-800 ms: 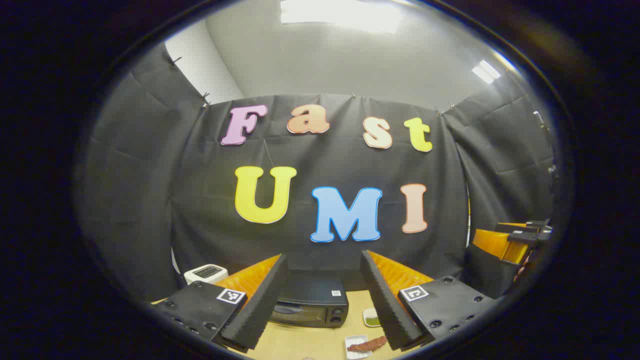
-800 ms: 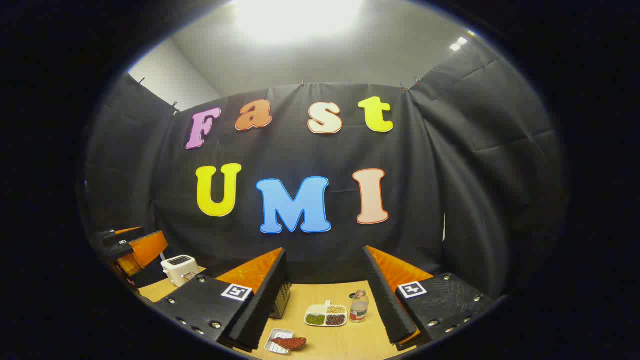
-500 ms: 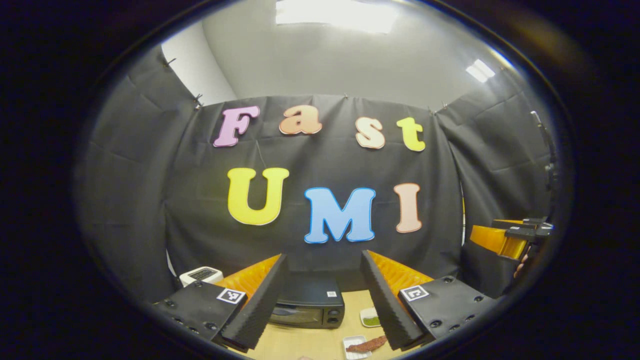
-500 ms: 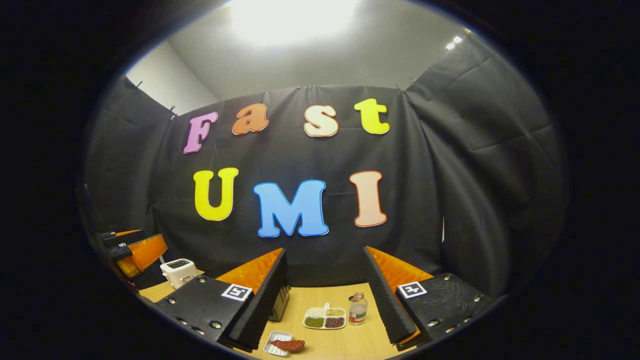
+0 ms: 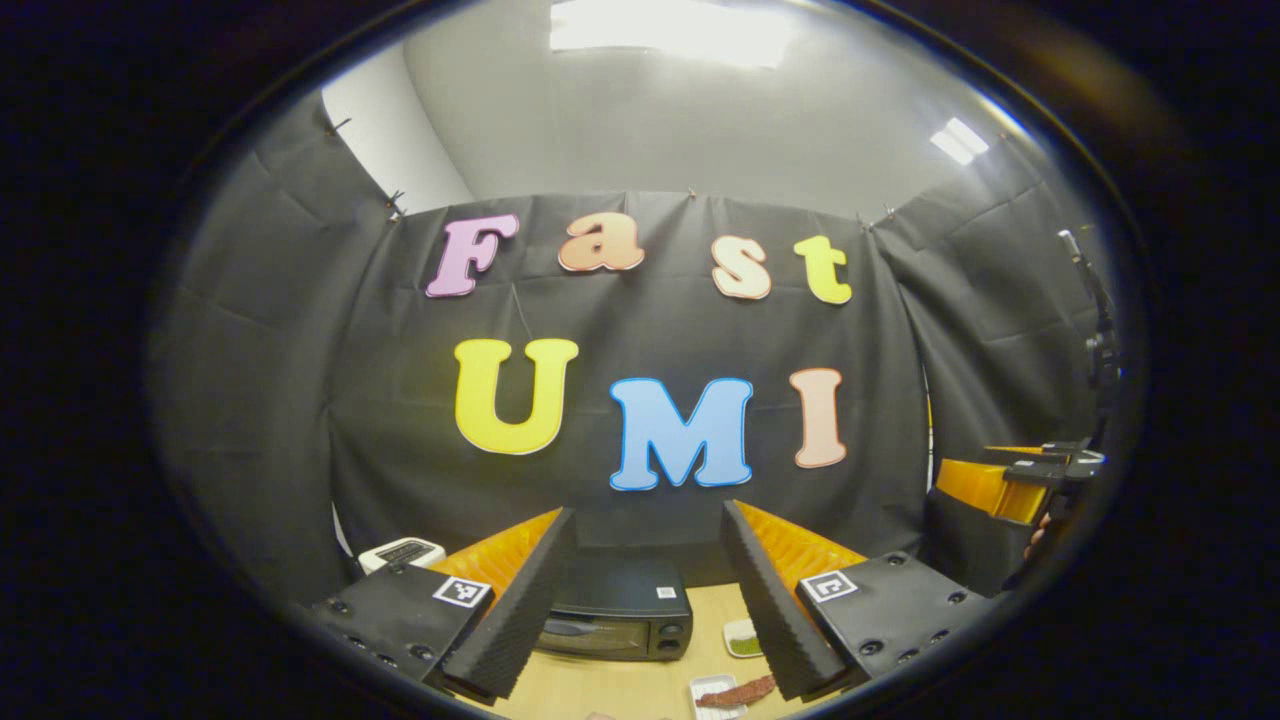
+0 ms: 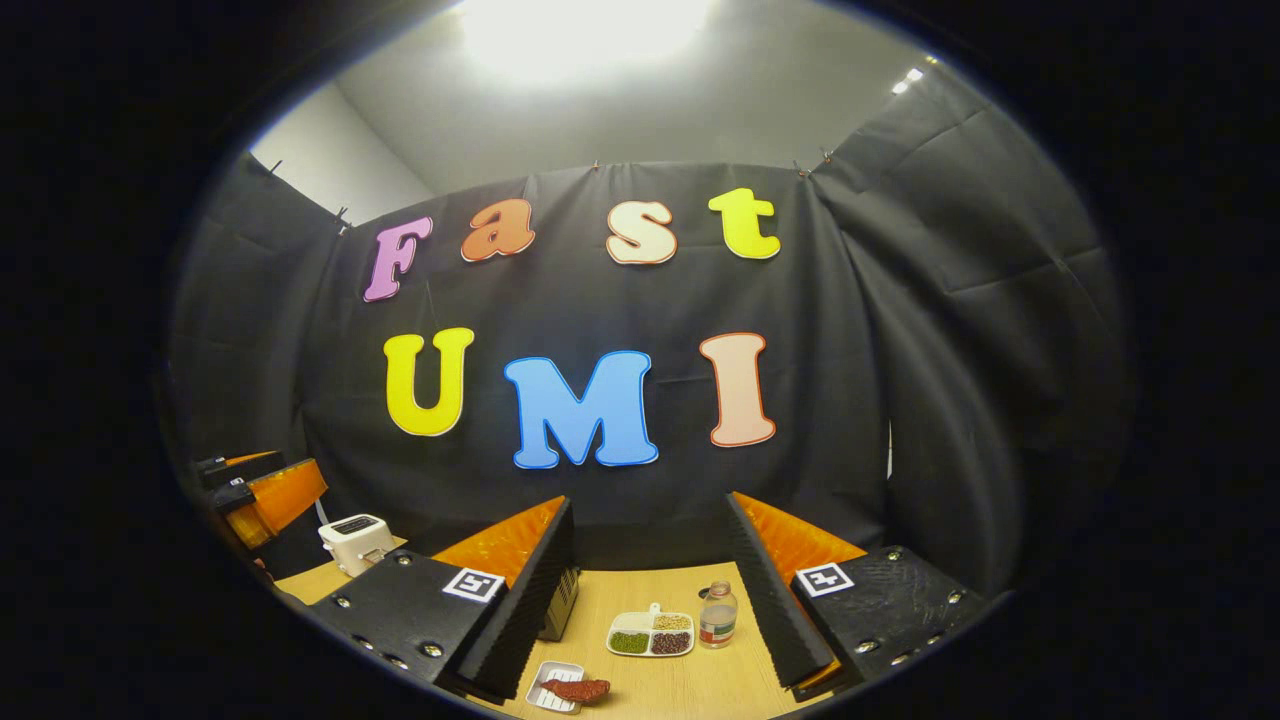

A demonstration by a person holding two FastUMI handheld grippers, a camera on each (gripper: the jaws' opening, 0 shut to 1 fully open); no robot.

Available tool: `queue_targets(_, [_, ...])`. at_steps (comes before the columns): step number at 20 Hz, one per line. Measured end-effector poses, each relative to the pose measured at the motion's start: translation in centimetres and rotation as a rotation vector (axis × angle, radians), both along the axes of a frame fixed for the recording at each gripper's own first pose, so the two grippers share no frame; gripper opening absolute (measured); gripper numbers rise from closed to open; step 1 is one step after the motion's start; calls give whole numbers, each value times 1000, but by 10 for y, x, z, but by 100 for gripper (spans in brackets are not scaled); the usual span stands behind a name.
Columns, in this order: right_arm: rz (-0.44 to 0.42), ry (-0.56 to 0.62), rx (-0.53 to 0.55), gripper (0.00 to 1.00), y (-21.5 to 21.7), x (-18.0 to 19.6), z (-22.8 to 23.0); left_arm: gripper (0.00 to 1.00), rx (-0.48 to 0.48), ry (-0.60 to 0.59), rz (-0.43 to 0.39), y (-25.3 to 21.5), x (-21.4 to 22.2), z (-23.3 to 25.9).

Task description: Open the electric oven with the left hand, put the food in, and close the electric oven.

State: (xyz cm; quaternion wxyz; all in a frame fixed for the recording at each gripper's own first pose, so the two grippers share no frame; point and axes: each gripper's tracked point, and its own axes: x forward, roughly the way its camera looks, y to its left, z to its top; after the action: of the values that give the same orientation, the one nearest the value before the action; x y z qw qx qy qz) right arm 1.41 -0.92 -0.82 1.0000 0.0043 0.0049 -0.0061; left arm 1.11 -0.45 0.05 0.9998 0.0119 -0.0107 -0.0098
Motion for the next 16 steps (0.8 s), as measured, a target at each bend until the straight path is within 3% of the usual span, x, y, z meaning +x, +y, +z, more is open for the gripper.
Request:
queue_targets(9, [18,11,-14,90,-1,-9,-9,93,11,29,9,8,4,-15])
queue_targets(10, [8,4,-21,90,-1,-11,-9,96,8,40,5,11,4,-20])
queue_targets(16, [-45,49,-21,91,21,-21,-27,100,3,241,-19,51,15,-105])
